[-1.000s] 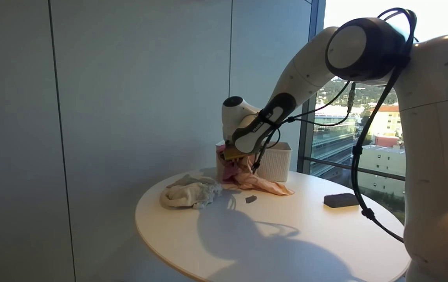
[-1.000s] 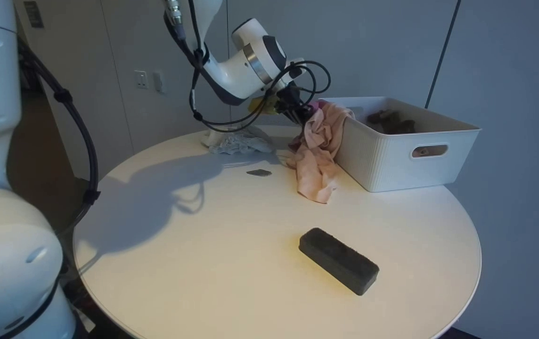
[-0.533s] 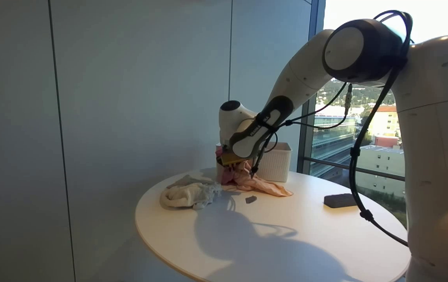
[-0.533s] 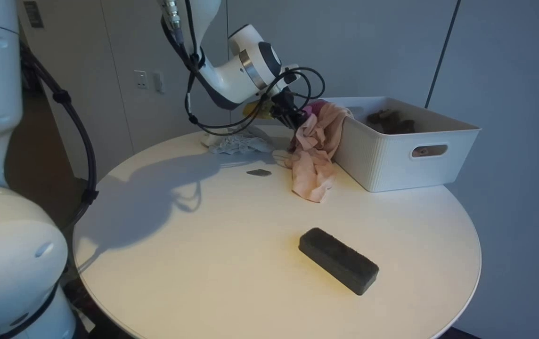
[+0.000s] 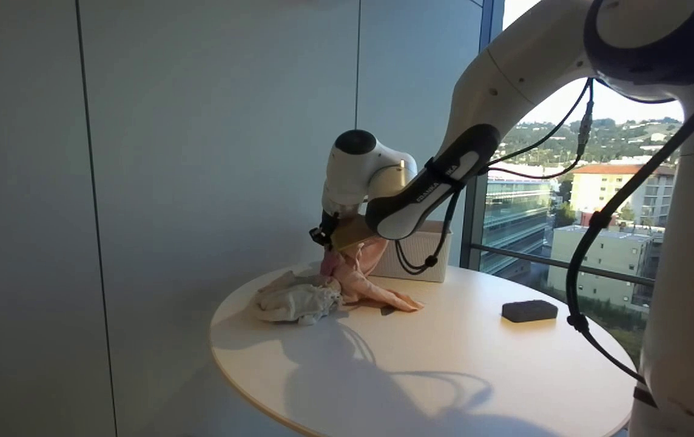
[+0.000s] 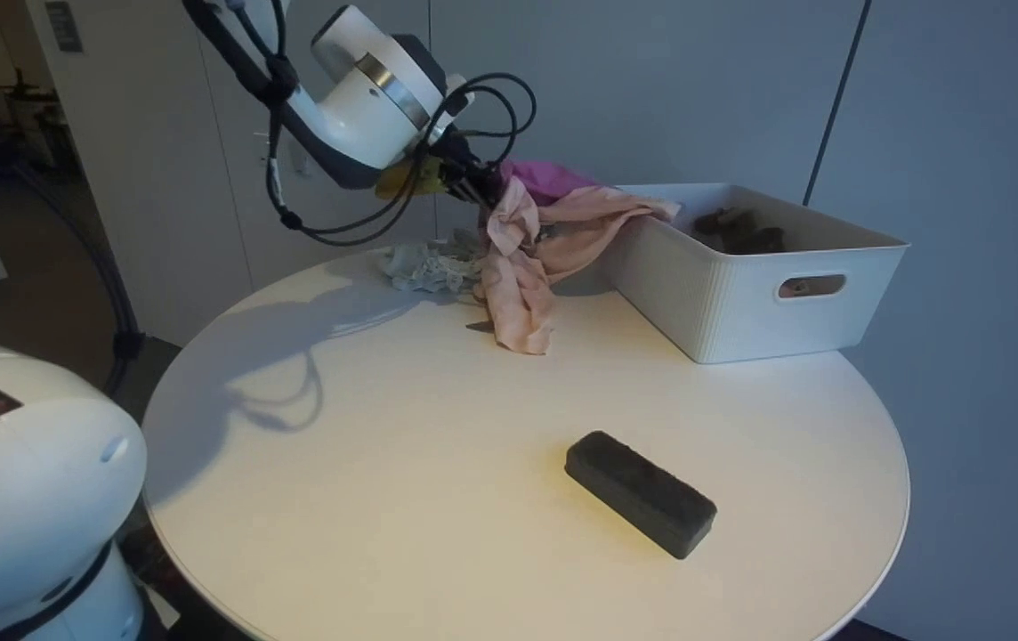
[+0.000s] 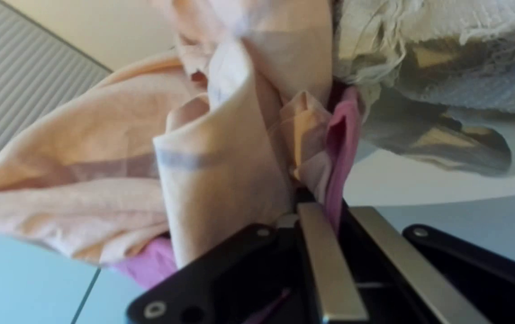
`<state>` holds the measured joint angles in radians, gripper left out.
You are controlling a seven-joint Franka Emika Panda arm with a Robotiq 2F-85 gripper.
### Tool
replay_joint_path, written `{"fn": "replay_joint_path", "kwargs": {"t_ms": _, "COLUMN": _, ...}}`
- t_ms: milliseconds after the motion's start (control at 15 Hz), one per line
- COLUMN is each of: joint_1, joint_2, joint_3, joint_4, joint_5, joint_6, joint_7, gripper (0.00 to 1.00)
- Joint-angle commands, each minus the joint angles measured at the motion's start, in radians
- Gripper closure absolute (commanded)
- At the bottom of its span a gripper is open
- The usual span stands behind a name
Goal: Put the cream towel into the box and use the white towel to wipe the table and put it in the box after using it
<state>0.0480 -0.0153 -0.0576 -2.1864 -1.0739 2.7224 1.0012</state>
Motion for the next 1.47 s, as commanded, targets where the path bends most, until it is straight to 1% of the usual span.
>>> {"fn": "replay_joint_path", "kwargs": {"t_ms": 0, "joint_1": 0.039, "joint_2": -0.209, "joint_3": 0.052, "joint_4": -0.076, "joint_5": -0.142, "joint_6": -0.103, "joint_7": 0.001, "gripper": 0.9}}
{"fn": "replay_joint_path", "kwargs": {"t_ms": 133, "joint_1": 0.051, "joint_2": -0.269, "joint_3": 0.076, "joint_4": -0.036, "joint_5": -0.14, "joint_6": -0.153, "joint_7": -0.088, "gripper": 0.9}}
{"fn": "replay_joint_path", "kwargs": {"t_ms": 200, "joint_1": 0.028, "joint_2": -0.286, "joint_3": 0.109, "joint_4": -0.001, "joint_5": -0.13, "joint_6": -0.168, "joint_7": -0.14, "gripper": 0.9}}
{"fn": "replay_joint_path", "kwargs": {"t_ms": 267, "joint_1": 0.024, "joint_2": -0.3, "joint_3": 0.117, "joint_4": 0.033, "joint_5": -0.133, "joint_6": -0.175, "joint_7": -0.182, "gripper": 0.9}}
{"fn": "replay_joint_path", "kwargs": {"t_ms": 400, "joint_1": 0.004, "joint_2": -0.303, "joint_3": 0.118, "joint_4": 0.126, "joint_5": -0.153, "joint_6": -0.166, "joint_7": -0.261, "gripper": 0.91}}
{"fn": "replay_joint_path", "kwargs": {"t_ms": 533, "joint_1": -0.032, "joint_2": -0.29, "joint_3": 0.099, "joint_4": 0.227, "joint_5": -0.196, "joint_6": -0.133, "joint_7": -0.301, "gripper": 0.91}}
{"fn": "replay_joint_path", "kwargs": {"t_ms": 667, "joint_1": -0.081, "joint_2": -0.277, "joint_3": 0.078, "joint_4": 0.317, "joint_5": -0.255, "joint_6": -0.124, "joint_7": -0.277, "gripper": 0.92}}
{"fn": "replay_joint_path", "kwargs": {"t_ms": 733, "joint_1": -0.097, "joint_2": -0.267, "joint_3": 0.054, "joint_4": 0.351, "joint_5": -0.304, "joint_6": -0.119, "joint_7": -0.245, "gripper": 0.92}}
{"fn": "replay_joint_path", "kwargs": {"t_ms": 933, "joint_1": -0.174, "joint_2": -0.229, "joint_3": 0.017, "joint_4": 0.431, "joint_5": -0.466, "joint_6": -0.125, "joint_7": -0.128, "gripper": 0.92}}
{"fn": "replay_joint_path", "kwargs": {"t_ms": 1067, "joint_1": -0.213, "joint_2": -0.199, "joint_3": 0.004, "joint_4": 0.464, "joint_5": -0.58, "joint_6": -0.177, "joint_7": -0.02, "gripper": 0.92}}
{"fn": "replay_joint_path", "kwargs": {"t_ms": 1200, "joint_1": -0.237, "joint_2": -0.169, "joint_3": 0.005, "joint_4": 0.457, "joint_5": -0.652, "joint_6": -0.283, "joint_7": 0.078, "gripper": 0.92}}
{"fn": "replay_joint_path", "kwargs": {"t_ms": 1267, "joint_1": -0.209, "joint_2": -0.157, "joint_3": -0.026, "joint_4": 0.421, "joint_5": -0.619, "joint_6": -0.315, "joint_7": 0.068, "gripper": 0.93}}
{"fn": "replay_joint_path", "kwargs": {"t_ms": 1333, "joint_1": -0.205, "joint_2": -0.142, "joint_3": -0.037, "joint_4": 0.398, "joint_5": -0.575, "joint_6": -0.329, "joint_7": 0.064, "gripper": 0.94}}
{"fn": "replay_joint_path", "kwargs": {"t_ms": 1400, "joint_1": -0.197, "joint_2": -0.132, "joint_3": -0.054, "joint_4": 0.349, "joint_5": -0.497, "joint_6": -0.315, "joint_7": 0.053, "gripper": 0.93}}
